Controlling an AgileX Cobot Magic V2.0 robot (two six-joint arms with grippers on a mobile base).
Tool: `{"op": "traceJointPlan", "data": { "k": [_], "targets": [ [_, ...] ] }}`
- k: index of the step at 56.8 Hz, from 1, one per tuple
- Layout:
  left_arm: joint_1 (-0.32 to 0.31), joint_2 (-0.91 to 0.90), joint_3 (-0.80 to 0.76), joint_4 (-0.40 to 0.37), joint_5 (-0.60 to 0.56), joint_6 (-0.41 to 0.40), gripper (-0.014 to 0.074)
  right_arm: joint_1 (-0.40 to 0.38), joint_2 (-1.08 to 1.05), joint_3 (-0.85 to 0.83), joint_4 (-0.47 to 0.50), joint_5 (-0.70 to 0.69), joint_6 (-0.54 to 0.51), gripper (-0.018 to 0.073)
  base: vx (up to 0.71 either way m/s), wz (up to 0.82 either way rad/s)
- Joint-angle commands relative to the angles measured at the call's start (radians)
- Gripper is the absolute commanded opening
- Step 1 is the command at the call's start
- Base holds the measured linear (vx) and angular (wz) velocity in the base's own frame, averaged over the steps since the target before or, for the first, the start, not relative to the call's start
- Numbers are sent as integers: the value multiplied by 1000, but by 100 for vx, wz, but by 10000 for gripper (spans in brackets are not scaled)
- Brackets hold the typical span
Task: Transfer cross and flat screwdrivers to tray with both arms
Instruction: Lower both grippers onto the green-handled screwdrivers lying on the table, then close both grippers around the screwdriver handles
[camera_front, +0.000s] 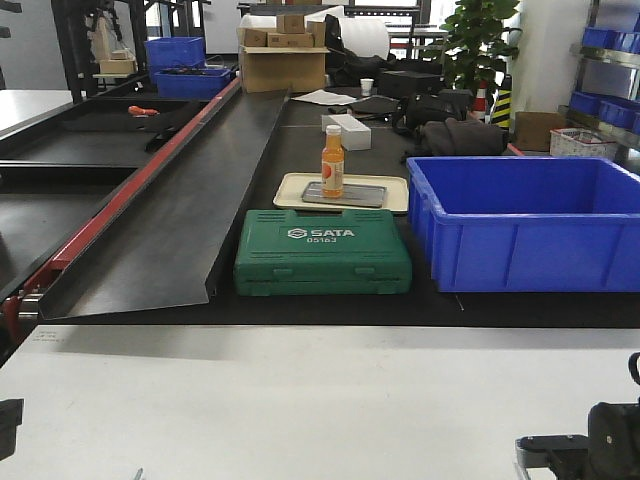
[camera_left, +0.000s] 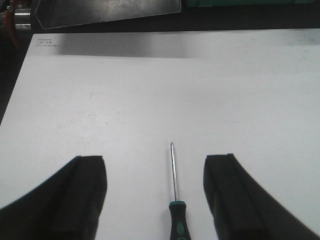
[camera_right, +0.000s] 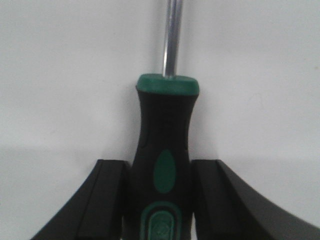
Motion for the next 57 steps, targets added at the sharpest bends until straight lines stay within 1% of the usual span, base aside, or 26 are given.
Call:
{"op": "traceJointPlan", "data": {
  "k": [1, 5, 10, 17, 24, 28, 35, 42, 45, 52, 57],
  "targets": [
    [-3, -10, -39, -7, -52, -22, 545, 1, -3, -1, 63, -22, -26, -13, 0, 0],
    [-3, -10, -39, -27, -19, -43, 545, 1, -3, -1, 79, -22, -39, -13, 0, 0],
    [-3, 1, -40, -54, 36, -50, 545, 1, -3, -1, 100, -23, -53, -12, 0, 0],
    [-3, 57, -43, -56, 93, -50, 545, 1, -3, -1, 113, -30, -53, -12, 0, 0],
    [-3, 161, -79, -56, 159, -49, 545, 1, -3, -1, 114, -31, -53, -11, 0, 0],
    [-3, 243, -119, -56, 206, -34, 545, 1, -3, -1, 115, -32, -53, -11, 0, 0],
    [-3, 383, -181, -56, 273, -32, 545, 1, -3, -1, 115, -31, -53, -11, 0, 0],
    [-3, 491, -209, -68, 309, -30, 545, 1, -3, -1, 115, -30, -53, -11, 0, 0],
    [-3, 530, -208, -83, 308, -13, 545, 1, -3, -1, 115, -30, -53, -10, 0, 0],
    [-4, 606, -208, -160, 304, 67, 545, 1, -2, -1, 115, -34, -53, -11, 0, 0],
    [-4, 644, -208, -185, 284, 91, 545, 1, -2, -1, 115, -36, -53, -11, 0, 0]
  ]
}}
